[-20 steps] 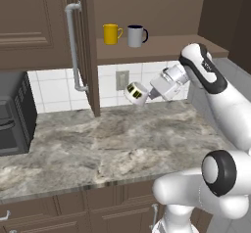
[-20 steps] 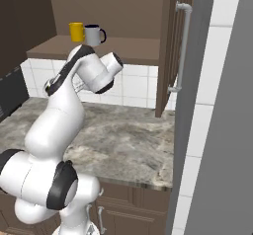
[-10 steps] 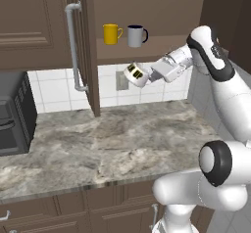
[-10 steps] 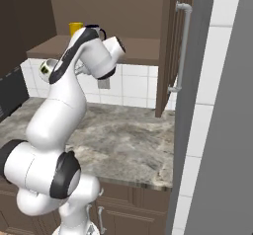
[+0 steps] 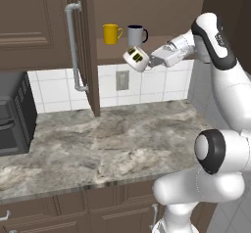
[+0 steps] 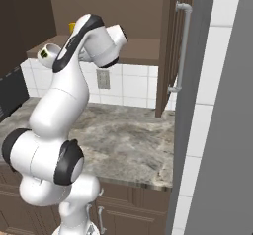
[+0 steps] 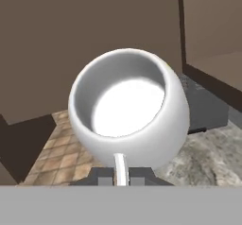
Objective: Pick the mug on the counter and place it in the cabinet with the handle facing the right, like the mugs already inside.
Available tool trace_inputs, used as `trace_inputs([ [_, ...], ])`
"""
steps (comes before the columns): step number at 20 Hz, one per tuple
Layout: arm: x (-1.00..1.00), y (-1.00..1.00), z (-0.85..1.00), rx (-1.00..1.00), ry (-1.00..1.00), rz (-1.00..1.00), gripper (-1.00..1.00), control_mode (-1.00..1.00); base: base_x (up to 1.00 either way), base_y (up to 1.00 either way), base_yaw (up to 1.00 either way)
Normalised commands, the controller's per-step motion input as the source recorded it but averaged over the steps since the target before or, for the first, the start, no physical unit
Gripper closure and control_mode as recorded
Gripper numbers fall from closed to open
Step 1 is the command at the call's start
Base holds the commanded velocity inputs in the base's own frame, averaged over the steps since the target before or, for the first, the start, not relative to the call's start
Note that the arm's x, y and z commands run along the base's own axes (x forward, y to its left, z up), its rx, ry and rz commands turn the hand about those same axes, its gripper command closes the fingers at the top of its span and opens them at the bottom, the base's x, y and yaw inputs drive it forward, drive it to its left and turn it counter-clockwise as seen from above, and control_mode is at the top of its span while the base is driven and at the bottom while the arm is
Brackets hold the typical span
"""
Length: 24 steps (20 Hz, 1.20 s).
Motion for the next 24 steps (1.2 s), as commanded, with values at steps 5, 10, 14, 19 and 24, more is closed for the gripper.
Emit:
trace_inputs([
  [5,0.23,0.01,0.22,0.04,0.03,-0.01,1.0,-1.0,0.0,0.0,0.0],
  [10,0.3,0.0,0.19,0.0,0.1,0.0,1.0,-1.0,0.0,0.0,0.0],
  [14,0.23,0.0,0.04,-0.05,0.02,-0.01,1.0,-1.0,0.0,0.0,0.0],
  [19,0.46,0.0,-0.02,0.04,0.0,0.01,1.0,-1.0,0.0,0.0,0.0],
  [24,0.52,0.0,0.0,0.06,0.01,0.0,1.0,-1.0,0.0,0.0,0.0],
])
